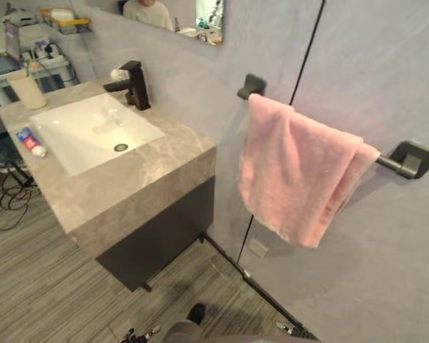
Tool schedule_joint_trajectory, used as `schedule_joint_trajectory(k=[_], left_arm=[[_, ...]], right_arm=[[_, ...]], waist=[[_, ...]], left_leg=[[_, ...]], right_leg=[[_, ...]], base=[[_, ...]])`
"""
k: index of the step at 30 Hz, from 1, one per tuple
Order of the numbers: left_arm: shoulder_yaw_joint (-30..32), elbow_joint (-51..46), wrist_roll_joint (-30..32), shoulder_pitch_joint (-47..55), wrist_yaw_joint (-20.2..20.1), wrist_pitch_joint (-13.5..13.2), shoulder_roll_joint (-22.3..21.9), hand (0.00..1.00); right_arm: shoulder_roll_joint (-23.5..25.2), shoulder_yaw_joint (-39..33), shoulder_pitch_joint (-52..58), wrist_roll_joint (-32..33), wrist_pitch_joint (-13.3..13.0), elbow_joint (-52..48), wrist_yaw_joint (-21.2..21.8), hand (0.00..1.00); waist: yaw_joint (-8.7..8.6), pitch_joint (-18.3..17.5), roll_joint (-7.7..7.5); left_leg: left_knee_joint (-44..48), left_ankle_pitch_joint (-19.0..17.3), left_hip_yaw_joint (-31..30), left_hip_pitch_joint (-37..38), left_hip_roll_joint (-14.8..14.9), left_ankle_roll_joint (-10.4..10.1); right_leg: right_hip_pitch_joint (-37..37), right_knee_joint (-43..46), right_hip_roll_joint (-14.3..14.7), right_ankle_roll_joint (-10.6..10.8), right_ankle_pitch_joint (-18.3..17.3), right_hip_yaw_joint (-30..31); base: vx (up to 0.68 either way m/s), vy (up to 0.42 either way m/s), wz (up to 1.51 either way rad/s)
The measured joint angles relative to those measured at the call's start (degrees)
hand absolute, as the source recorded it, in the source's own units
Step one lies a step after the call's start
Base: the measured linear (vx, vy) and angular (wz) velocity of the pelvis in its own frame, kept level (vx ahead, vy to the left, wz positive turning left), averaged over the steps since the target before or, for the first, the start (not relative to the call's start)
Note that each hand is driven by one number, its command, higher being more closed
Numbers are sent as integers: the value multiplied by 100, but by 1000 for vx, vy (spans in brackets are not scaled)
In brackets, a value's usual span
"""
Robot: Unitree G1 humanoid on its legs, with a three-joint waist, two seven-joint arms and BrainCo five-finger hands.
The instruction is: Organize washtable
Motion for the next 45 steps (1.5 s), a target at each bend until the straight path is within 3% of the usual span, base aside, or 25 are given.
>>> schedule_joint_trajectory(k=[2, 3, 4, 5, 6, 7, 8, 10, 11, 12, 13, 14, 15, 16, 19, 21, 26, 30, 31, 32, 33, 34, 36, 41, 45], left_arm=[[1, -1, -224, -24, -38, -1, -7, 0], [32, -1, -349, -85, -38, 0, -10, 0], [98, -3, -415, -128, -31, 6, -24, 0], [210, -27, -424, -232, -25, -3, -68, 0], [297, -34, -452, -278, -24, -10, -106, 0], [482, -38, -474, -279, -18, -2, -186, 0], [482, -26, -472, -259, -18, -3, -200, 0], [415, 150, -347, -246, -45, 2, -181, 0], [387, 229, -291, -255, -44, 13, -167, 0], [259, 337, -155, -266, -57, 62, -73, 0], [191, 375, -51, -284, -85, 74, 30, 0], [43, 500, 105, -359, -108, 89, 150, 0], [14, 538, 229, -343, -135, 110, 154, 0], [-36, 662, 383, -326, -149, 181, 153, 0], [-203, 740, 438, -78, -230, 216, 122, 0], [-260, 780, 517, -86, -277, 212, 128, 0], [-301, 776, 597, -75, -286, 214, 158, 0], [-467, 656, 589, -41, -293, 213, 189, 0], [-484, 643, 586, -38, -280, 215, 161, 0], [-641, 658, 565, -46, -295, 214, 152, 0], [-686, 652, 550, -51, -313, 211, 178, 0], [-678, 653, 543, -54, -374, 211, 252, 0], [-646, 651, 495, -17, -406, 212, 339, 0], [-569, 539, 356, 35, -413, 203, 374, 0], [-387, 454, 245, 76, -404, 207, 289, 0]], right_arm=[[8, -2, -21, 3, -16, -3, -24, 0], [21, -22, -63, 7, -27, -12, -42, 0], [43, -114, -135, 26, -46, -22, -45, 0], [55, -145, -189, 29, -54, 7, -45, 0], [40, -162, -226, 25, -58, 11, -42, 0], [26, -286, -285, 25, -59, 6, -31, 0], [15, -328, -278, 28, -64, 8, -27, 0], [11, -665, -244, 78, -78, 18, 19, 0], [3, -779, -248, 121, -93, 12, 28, 0], [-66, -994, -295, 161, -105, 86, 38, 0], [-41, -1075, -337, 176, -79, 240, 41, 0], [7, -1166, -357, 176, -32, 436, 51, 0], [14, -1229, -361, 186, -49, 468, 71, 0], [-84, -1398, -365, 184, -34, 502, 73, 0], [-112, -1369, -457, 111, 20, 549, 125, 0], [-147, -1364, -458, 77, 41, 579, 174, 0], [-146, -1355, -441, -12, 64, 589, 198, 0], [-206, -1393, -309, -104, 114, 642, 198, 0], [-233, -1537, -179, -86, 113, 603, 215, 0], [-302, -1599, -76, -93, 120, 576, 202, 0], [-311, -1599, -39, -95, 126, 579, 200, 0], [-290, -1597, 20, -95, 157, 611, 194, 0], [-199, -1597, -3, -104, 167, 690, 189, 0], [-174, -1354, -15, -496, 264, 705, 215, 0], [-184, -1066, -10, -532, 247, 618, 209, 0]], waist=[[5, 81, -9], [-27, 161, -11], [-100, 234, -21], [-179, 298, -178], [-164, 385, -145], [-168, 415, -111], [-168, 409, -84], [-223, 360, 96], [-246, 301, 233], [-331, 314, 254], [-396, 298, 106], [-503, 188, -92], [-499, 208, 5], [-474, 188, 79], [-461, 96, 226], [-471, 79, 256], [-488, 71, 204], [-504, 11, 145], [-513, -15, 191], [-553, -47, 318], [-584, -49, 316], [-602, -79, 214], [-605, -127, 84], [-447, -308, -69], [-451, -345, -45]], left_leg=[[4, 47, 99, -89, -10, 50], [111, -153, 714, -277, 40, 291], [328, -592, 1409, -535, 109, 753], [784, -754, 2070, -772, 272, 819], [1334, -764, 2576, -922, 433, 830], [2754, -869, 3388, -1127, 795, 927], [3218, -1040, 3608, -1111, 950, 924], [4089, -2161, 4173, -946, 1524, 913], [3981, -2323, 4345, -948, 1619, 893], [3330, -2354, 4268, -880, 1171, 805], [2811, -2048, 4054, -814, 849, 865], [1685, -1547, 3883, -462, 350, 896], [1434, -1465, 4074, -302, 347, 825], [1087, -1218, 3984, -118, 113, 1008], [-84, -719, 3781, 441, -240, 1041], [-629, -461, 3639, 619, -346, 973], [-648, -448, 3384, 573, -459, 968], [-648, -447, 2647, 344, -812, 1056], [-643, -485, 2254, 326, -940, 1156], [-637, -427, 1977, 367, -907, 1221], [-624, -402, 1900, 373, -904, 1210], [-610, -319, 1754, 388, -949, 1119], [-606, -243, 1670, 375, -989, 1028], [-605, -186, 1308, 364, -1020, 951], [-600, -26, 1040, 418, -989, 956]], right_leg=[[67, -147, 2, -46, -162, -66], [143, -344, 12, -76, -248, -230], [185, -586, -14, -100, -264, -468], [159, -606, -157, -125, -240, -665], [124, -516, -225, -125, -238, -776], [34, -302, -359, -123, -237, -960], [4, -244, -398, -117, -234, -1037], [-167, -60, -391, -74, -210, -1425], [-201, 68, -369, -68, -207, -1543], [-460, 340, -395, -79, -200, -1594], [-539, 256, -479, -93, -257, -1496], [-523, -644, -421, -154, -206, -1334], [-468, -986, -384, -120, 378, -1412], [-312, -1013, -490, 131, 505, -1555], [-232, -1052, -631, 78, 569, -1559], [-230, -1166, -637, 166, 600, -1572], [-136, -1211, -671, 344, 519, -1870], [-147, -819, -875, 643, 273, -2415], [-267, -303, -909, 579, 304, -2066], [-587, 303, -800, 264, 380, -1159], [-680, 473, -734, 176, 353, -712], [-729, 650, -607, 146, 226, 92], [-844, 675, -595, 347, 75, 726], [-809, -254, -607, 313, 116, 613], [-727, -423, -450, 247, 138, 266]], base=[[-116, -25, 26], [-204, -31, 59], [-203, 11, 84], [-165, 32, 80], [-130, 82, 64], [-125, 65, 40], [-111, 67, 42], [-53, 159, 65], [-15, 234, 128], [16, 177, 145], [8, 157, 212], [60, 89, 193], [70, 70, 197], [87, 86, 116], [-44, 106, 38], [-122, 39, 19], [-95, -27, 30], [26, -31, 97], [113, -20, 144], [194, 35, 148], [221, 59, 151], [218, 44, 117], [148, 10, 102], [83, -79, 55], [50, -188, 35]])
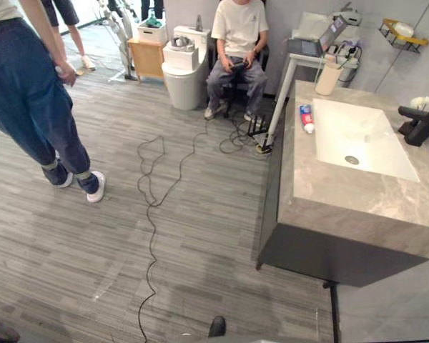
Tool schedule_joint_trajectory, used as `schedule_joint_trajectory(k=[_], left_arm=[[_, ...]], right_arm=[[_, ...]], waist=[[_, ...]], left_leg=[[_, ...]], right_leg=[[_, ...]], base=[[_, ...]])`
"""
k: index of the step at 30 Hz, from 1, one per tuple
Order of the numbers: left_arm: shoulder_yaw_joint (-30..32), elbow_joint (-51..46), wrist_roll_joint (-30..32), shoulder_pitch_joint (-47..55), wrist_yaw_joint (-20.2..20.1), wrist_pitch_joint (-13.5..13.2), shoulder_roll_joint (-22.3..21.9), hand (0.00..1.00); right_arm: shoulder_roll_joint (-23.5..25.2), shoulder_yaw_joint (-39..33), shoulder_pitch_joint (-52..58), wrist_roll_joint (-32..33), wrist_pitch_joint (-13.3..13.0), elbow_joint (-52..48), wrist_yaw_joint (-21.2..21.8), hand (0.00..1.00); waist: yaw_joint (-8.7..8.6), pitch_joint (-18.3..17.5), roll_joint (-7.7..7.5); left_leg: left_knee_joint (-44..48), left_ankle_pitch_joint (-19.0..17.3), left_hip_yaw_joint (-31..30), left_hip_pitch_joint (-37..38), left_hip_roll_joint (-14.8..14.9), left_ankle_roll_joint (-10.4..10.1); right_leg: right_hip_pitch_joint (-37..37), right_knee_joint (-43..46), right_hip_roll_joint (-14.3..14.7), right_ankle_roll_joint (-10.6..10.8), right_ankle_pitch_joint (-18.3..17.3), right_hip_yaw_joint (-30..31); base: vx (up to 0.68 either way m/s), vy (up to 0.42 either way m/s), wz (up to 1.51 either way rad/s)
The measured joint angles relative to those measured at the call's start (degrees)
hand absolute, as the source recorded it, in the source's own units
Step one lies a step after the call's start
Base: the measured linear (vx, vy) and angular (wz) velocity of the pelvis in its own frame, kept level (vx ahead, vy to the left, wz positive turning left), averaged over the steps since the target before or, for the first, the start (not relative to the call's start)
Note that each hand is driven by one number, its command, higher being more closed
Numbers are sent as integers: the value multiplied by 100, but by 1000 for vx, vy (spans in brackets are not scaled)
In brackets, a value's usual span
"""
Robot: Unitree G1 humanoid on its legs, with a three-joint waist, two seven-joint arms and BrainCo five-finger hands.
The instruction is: Organize washtable
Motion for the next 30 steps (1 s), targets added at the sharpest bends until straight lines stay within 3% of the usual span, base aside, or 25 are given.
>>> schedule_joint_trajectory(k=[3, 5, 6, 8, 9, 10, 12, 14, 15, 16, 17, 19, 22, 24, 27, 30], left_arm=[[50, -118, -276, -64, -9, -3, -117, 0], [216, -158, -491, -101, -11, -7, -222, 0], [321, -232, -649, -140, -15, -3, -283, 0], [620, -238, -893, -156, -126, -1, -369, 0], [780, -242, -1048, -162, -131, 2, -440, 0], [939, -254, -1240, -148, -132, -8, -530, 0], [944, -250, -1244, -120, -146, -9, -540, 0], [944, -233, -1163, -115, -161, -28, -557, 0], [944, -223, -1109, -112, -160, -31, -558, 0], [933, -180, -1021, -100, -158, -38, -581, 0], [894, -178, -931, -98, -160, -48, -504, 0], [773, -142, -630, -91, -164, -47, -378, 0], [299, 123, -173, -171, -199, -27, -195, 0], [133, 165, -95, -183, -218, -25, -172, 0], [-74, 193, -40, -175, -219, -26, -170, 0], [-155, 208, 79, -155, -218, -26, -175, 0]], right_arm=[[-89, 283, 78, 169, -42, -217, -15, 0], [-153, 449, 93, 268, -102, -284, -21, 0], [-143, 498, 83, 269, -128, -364, -31, 0], [-126, 493, 68, 273, -142, -378, -33, 0], [-140, 460, -9, 280, -144, -399, -26, 0], [-146, 341, -90, 313, -125, -387, -22, 0], [-140, 275, -99, 328, -125, -389, -14, 0], [-77, -129, -114, 324, -117, -328, -9, 0], [-56, -257, -126, 328, -112, -295, -9, 0], [-43, -555, -192, 323, -109, -181, -9, 0], [-23, -807, -277, 324, -97, -69, -17, 0], [32, -922, -261, 340, -96, 75, -10, 0], [48, -1078, -260, 563, -88, 110, -5, 0], [6, -1072, -273, 615, -85, 116, -9, 0], [-54, -1018, -270, 610, -26, 203, -7, 0], [-193, -837, -262, 601, 22, 283, -9, 0]], waist=[[17, 108, 125], [56, 231, 212], [77, 299, 197], [34, 361, 109], [30, 442, 193], [1, 514, 166], [-31, 524, 184], [-28, 528, 220], [-27, 521, 240], [-11, 495, 377], [-22, 525, 348], [-54, 430, 236], [-178, 351, 315], [-198, 322, 351], [-199, 320, 380], [-196, 299, 433]], left_leg=[[233, 51, -277, -13, 92, -15], [464, -164, -224, -135, 175, -39], [790, -519, 347, -352, 329, 15], [1601, -825, 1543, -718, 721, 169], [2273, -998, 2252, -965, 1023, 139], [2971, -1249, 2846, -1038, 1388, 100], [3439, -1512, 2896, -944, 1617, -82], [3639, -1977, 2552, -634, 1894, -547], [3560, -2083, 2432, -565, 1918, -627], [3170, -2240, 2227, -397, 1854, -660], [2764, -2161, 2253, -260, 1672, -519], [2098, -1811, 2260, 76, 1370, -381], [1290, -1326, 2150, 433, 1033, -187], [873, -1053, 2092, 587, 950, -149], [32, -622, 2010, 951, 905, -252], [-45, -558, 1957, 985, 949, -305]], right_leg=[[173, 69, 193, -112, 67, -297], [267, 101, 263, -199, 123, -480], [294, 72, 296, -244, 155, -652], [359, -165, 281, -341, 175, -1028], [362, -201, 259, -397, 141, -1264], [358, -115, 170, -397, 142, -1429], [348, -66, 62, -368, 158, -1541], [233, 25, -52, -269, 215, -1632], [190, 36, -71, -228, 238, -1644], [143, 30, -55, -119, 296, -1631], [125, -158, -70, -50, 369, -1492], [273, -603, -121, -113, 639, -1191], [494, -1002, -267, -19, 951, -1125], [487, -1043, -305, -3, 1015, -1117], [461, -1071, -289, 90, 1027, -1087], [465, -1078, -226, 96, 1025, -1027]], base=[[-26, -209, 57], [-121, -125, 53], [-185, -125, 66], [-146, -76, 62], [-136, -16, 58], [-130, -4, 61], [-106, 71, 51], [-73, 194, 40], [-47, 257, 28], [-33, 262, 18], [-41, 248, 12], [-45, 158, 7], [-50, 148, 27], [-144, 49, 17], [-198, -19, 6], [-148, -24, 0]])
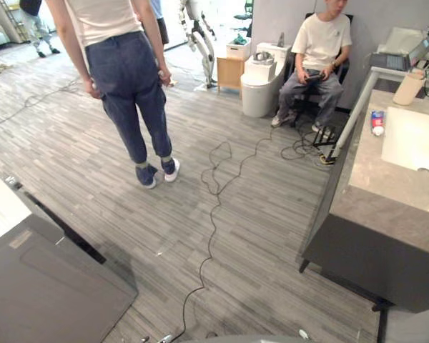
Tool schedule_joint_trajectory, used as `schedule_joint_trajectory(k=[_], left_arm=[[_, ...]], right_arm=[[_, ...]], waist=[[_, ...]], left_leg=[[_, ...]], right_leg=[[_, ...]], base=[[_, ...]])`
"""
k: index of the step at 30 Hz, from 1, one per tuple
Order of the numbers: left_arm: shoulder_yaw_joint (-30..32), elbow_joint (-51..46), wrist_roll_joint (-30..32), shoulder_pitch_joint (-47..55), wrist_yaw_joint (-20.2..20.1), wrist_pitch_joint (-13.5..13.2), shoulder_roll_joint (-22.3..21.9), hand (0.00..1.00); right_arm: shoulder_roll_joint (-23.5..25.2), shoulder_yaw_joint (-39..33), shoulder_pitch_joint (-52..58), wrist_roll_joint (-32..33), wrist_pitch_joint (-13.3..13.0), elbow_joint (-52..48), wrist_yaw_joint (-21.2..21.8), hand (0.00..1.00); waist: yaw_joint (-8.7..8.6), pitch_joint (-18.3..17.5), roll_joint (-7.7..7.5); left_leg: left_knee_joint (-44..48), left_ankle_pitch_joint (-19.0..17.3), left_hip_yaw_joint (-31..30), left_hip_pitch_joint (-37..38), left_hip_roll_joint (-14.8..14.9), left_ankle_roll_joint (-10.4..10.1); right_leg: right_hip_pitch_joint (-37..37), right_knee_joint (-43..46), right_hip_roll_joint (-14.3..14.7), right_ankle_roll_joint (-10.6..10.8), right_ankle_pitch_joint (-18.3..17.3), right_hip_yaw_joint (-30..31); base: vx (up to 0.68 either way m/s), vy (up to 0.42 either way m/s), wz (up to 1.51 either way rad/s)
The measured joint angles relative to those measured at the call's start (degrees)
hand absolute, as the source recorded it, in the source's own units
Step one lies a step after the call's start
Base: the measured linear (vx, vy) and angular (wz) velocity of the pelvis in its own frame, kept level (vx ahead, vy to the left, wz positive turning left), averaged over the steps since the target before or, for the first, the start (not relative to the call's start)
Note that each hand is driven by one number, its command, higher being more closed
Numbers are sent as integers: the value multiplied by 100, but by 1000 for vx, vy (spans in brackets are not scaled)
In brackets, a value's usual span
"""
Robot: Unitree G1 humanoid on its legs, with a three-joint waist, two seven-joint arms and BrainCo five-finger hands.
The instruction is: Organize washtable
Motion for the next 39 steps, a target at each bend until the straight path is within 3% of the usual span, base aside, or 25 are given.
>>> schedule_joint_trajectory(k=[9, 10, 18, 23, 26, 32, 39], left_arm=[[-115, 70, 67, 151, 8, 1, 70, 0], [-117, 115, 123, 143, 100, -5, 130, 0], [-131, 114, 117, 135, 112, -5, 133, 0], [-136, 64, 100, 86, 232, -4, 142, 0], [-132, 45, 51, 79, 310, -5, 190, 0], [-86, -7, 49, 19, 355, -1, 252, 0], [147, -117, 44, -28, 371, -1, 224, 0]], right_arm=[[-44, 280, 50, -47, -3, 115, 0, 0], [-57, 494, 29, -113, -5, 228, 10, 0], [-65, 555, 45, -116, -28, 215, 9, 0], [-135, 963, 43, -139, -84, 142, 8, 0], [-110, 1131, 11, -164, -174, 8, 1, 0], [-67, 1399, -59, -302, -202, 3, 0, 0], [-94, 1391, -144, -327, -210, -43, 3, 0]], waist=[[-4, -125, -80], [0, -70, -201], [-10, -70, -200], [-34, -73, -216], [-170, -28, -266], [-151, 89, -397], [-154, 355, -357]], left_leg=[[-1, 10, -49, -124, 18, -11], [-3, -15, -17, -95, 43, 55], [-4, -13, 16, -145, 53, 56], [-5, -12, 158, -504, 101, 54], [-5, -24, 199, -584, 87, 69], [-6, -65, 373, -572, 63, 101], [-7, -286, 541, -399, 43, 109]], right_leg=[[-92, -157, 97, 34, 104, 196], [6, -374, 173, -12, 180, 313], [-71, -350, 177, -10, 182, 340], [-514, -289, 203, 16, 163, 483], [-598, -300, 188, 32, 228, 510], [-600, -309, 169, 40, 242, 649], [-631, -76, 127, 14, 154, 789]], base=[[-19, 1, -4], [0, 0, 0], [0, 0, -2], [-3, -2, -13], [61, 11, -6], [78, 4, -10], [5, 5, -17]])
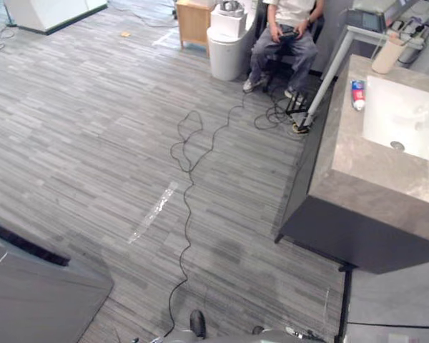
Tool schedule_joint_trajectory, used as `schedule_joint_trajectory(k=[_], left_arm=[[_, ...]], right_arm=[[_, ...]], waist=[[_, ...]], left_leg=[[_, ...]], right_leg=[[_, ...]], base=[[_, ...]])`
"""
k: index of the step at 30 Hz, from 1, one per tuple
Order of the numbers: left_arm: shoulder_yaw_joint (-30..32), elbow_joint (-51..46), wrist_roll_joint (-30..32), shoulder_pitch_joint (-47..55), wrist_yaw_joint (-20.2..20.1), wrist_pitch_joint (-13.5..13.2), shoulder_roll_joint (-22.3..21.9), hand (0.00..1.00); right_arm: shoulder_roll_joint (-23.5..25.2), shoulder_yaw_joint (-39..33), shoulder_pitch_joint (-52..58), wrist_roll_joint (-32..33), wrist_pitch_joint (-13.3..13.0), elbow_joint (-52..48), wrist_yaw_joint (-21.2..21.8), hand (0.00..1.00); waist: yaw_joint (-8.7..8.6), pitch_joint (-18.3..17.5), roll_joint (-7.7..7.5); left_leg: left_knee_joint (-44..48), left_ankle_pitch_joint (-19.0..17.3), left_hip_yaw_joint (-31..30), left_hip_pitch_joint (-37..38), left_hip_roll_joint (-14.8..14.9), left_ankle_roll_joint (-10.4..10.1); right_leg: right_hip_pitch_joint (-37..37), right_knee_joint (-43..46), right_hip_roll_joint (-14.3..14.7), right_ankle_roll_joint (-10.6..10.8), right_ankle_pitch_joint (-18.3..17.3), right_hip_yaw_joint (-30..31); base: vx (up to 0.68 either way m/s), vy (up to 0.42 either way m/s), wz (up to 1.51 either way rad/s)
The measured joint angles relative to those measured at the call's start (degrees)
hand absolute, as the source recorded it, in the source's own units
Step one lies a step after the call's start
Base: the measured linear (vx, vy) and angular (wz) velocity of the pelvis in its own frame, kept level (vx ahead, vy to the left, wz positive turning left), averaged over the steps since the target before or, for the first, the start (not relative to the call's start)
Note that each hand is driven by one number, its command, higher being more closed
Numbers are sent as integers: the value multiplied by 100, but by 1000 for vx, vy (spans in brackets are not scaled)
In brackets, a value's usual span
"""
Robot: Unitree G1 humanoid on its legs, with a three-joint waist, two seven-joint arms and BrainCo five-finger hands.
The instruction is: Organize washtable
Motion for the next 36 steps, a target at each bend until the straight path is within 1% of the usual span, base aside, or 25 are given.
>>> schedule_joint_trajectory(k=[2, 4, 5, 6, 7, 9, 11, 13, 15, 16, 17, 18, 19, 20, 21, 22, 23, 26, 27, 28, 30, 31, 32, 34, 36], left_arm=[[10, -61, 4, 3, -15, 2, 23, 0], [126, -92, 9, -2, -16, 3, -25, 0], [176, -90, 10, 0, -18, 20, -68, 0], [170, -94, 13, -10, -25, 42, -82, 0], [169, -91, 19, -13, -25, 43, -82, 0], [172, -83, 73, -62, -31, 77, -63, 0], [185, -70, 138, -93, -40, 90, -49, 0], [245, -64, 216, -95, -59, 134, -26, 0], [363, -103, 251, -28, -149, 154, -31, 0], [564, -120, 246, 6, -161, 153, -76, 0], [712, -112, 222, 48, -152, 165, -148, 0], [818, -115, 185, 76, -151, 172, -167, 0], [931, -132, 119, 107, -153, 202, -250, 0], [1077, -204, 42, 116, -147, 203, -389, 0], [1115, -234, 6, 108, -139, 198, -448, 0], [1055, -312, -89, 109, -107, 183, -523, 0], [1032, -347, -220, 97, -105, 142, -507, 0], [1030, -365, -348, 55, -58, 104, -551, 0], [1032, -421, -386, 55, -20, 104, -566, 0], [1030, -474, -507, 47, 1, 33, -579, 0], [1069, -523, -775, 56, 95, -24, -714, 0], [1111, -576, -912, 115, 123, -64, -814, 0], [1174, -600, -1001, 182, 127, -105, -818, 0], [1241, -743, -1013, 309, 142, -163, -813, 0], [1289, -741, -1004, 295, 163, -191, -806, 0]], right_arm=[[57, -8, 14, 55, 1, -152, -4, 0], [50, -20, 46, 169, -3, -221, 4, 0], [34, -21, 58, 185, -11, -325, 8, 0], [18, -9, 90, 212, -52, -475, 12, 0], [31, 4, 118, 217, -57, -484, 11, 0], [93, 5, 153, 250, -71, -535, 5, 0], [119, 11, 184, 302, -89, -584, 4, 0], [163, -1, 264, 422, -103, -595, -2, 0], [182, -51, 370, 447, -95, -583, 0, 0], [204, -116, 424, 442, -45, -565, 5, 0], [186, -184, 447, 426, -26, -566, 11, 0], [185, -246, 474, 354, -15, -568, 3, 0], [180, -237, 464, 194, -8, -593, -15, 0], [132, -226, 447, 115, -14, -654, -15, 0], [90, -229, 428, 73, -28, -656, -15, 0], [37, -234, 340, -62, -10, -680, -27, 0], [55, -234, 302, -61, 3, -628, -41, 0], [105, -232, -5, -60, 28, -642, -42, 0], [152, -228, -79, -61, 28, -653, -39, 0], [220, -227, -84, -70, -2, -685, -37, 0], [200, -228, -74, -61, -28, -694, -37, 0], [168, -141, -75, -78, -31, -724, -35, 0], [181, 20, -8, -113, -26, -741, -38, 0], [279, 59, -6, -249, -19, -716, -16, 0], [330, 55, 65, -288, -11, -805, 6, 0]], waist=[[-9, 61, -61], [-7, 191, -52], [-31, 249, -2], [-75, 323, 110], [-70, 324, 81], [-87, 330, 14], [-152, 324, -10], [-220, 252, -86], [-248, 123, -92], [-310, 50, -89], [-312, -20, -15], [-308, -87, 8], [-289, -151, 103], [-167, -195, 184], [-133, -197, 258], [-55, -126, 298], [13, -118, 265], [56, -66, 225], [107, -40, 190], [181, -5, 155], [193, 25, 349], [247, 35, 400], [356, -14, 326], [415, -118, 235], [503, -140, 166]], left_leg=[[0, -50, 3, 22, -102, 68], [0, -108, -95, 156, -108, 149], [1, -128, -167, 243, -32, 182], [4, -169, -228, 342, 143, 233], [4, -194, -229, 360, 209, 245], [7, -293, -220, 420, 474, 185], [7, -384, -215, 470, 543, 117], [9, -600, -184, 611, 469, -58], [130, -855, -206, 691, 460, -226], [591, -1226, -248, 552, 534, -398], [1104, -1488, -238, 507, 682, -518], [1562, -1625, -238, 386, 796, -626], [2779, -1690, -237, -70, 983, -733], [3901, -1639, -311, -420, 1195, -894], [4333, -1636, -342, -534, 1274, -911], [5259, -1771, -268, -849, 1385, -903], [5161, -1934, -146, -972, 1337, -725], [4168, -1988, -45, -1495, 1163, -709], [3872, -1969, -109, -1635, 1107, -716], [3408, -1882, -400, -1814, 955, -802], [2484, -1601, -941, -1887, 959, -1069], [2348, -1397, -971, -1900, 1013, -1124], [2615, -1167, -806, -1836, 923, -1014], [3017, -1220, -476, -1867, 841, -918], [3191, -1460, -88, -1635, 839, -508]], right_leg=[[-148, 479, -157, 50, -274, -23], [-363, 1265, -269, -36, -411, -71], [-611, 1912, -266, -182, -322, -77], [-1005, 2345, -117, -359, -488, -54], [-1127, 2322, -19, -344, -504, -11], [-1624, 1995, 398, -293, -438, -28], [-1821, 1448, 537, -243, -202, -71], [-1990, 882, 533, -396, 223, -166], [-2123, 902, 537, -609, 394, -184], [-2114, 1033, 557, -644, 376, -243], [-2009, 1055, 648, -802, 494, -298], [-1903, 1027, 740, -854, 485, -332], [-1685, 903, 891, -964, 468, -326], [-1410, 706, 1048, -1038, 428, -244], [-1247, 598, 1125, -1049, 421, -191], [-390, 109, 1225, -1168, 326, 144], [-114, 7, 1132, -1192, 250, 349], [149, -11, 867, -1178, 231, 716], [216, -10, 751, -1070, 127, 886], [314, -10, 585, -874, -202, 1145], [350, 110, 536, -626, -562, 1403], [364, 239, 501, -497, -736, 1588], [434, 264, 299, -415, -896, 1831], [387, 462, 68, -319, -913, 1978], [-32, 1550, -48, -241, -890, 1981]], base=[[-25, 22, 9], [45, 22, 17], [90, 18, 17], [89, 22, 14], [110, 19, 8], [133, -12, -5], [147, -32, -2], [242, -65, 3], [376, -116, 23], [526, -206, 33], [475, -185, 24], [516, -196, -7], [582, -192, -36], [571, -197, -50], [854, -207, -59], [771, -111, -50], [788, -60, -55], [299, 101, -59], [316, 228, -90], [255, 226, -72], [241, 340, -75], [375, 522, -111], [459, 545, -123], [422, 403, -115], [374, 319, -96]])
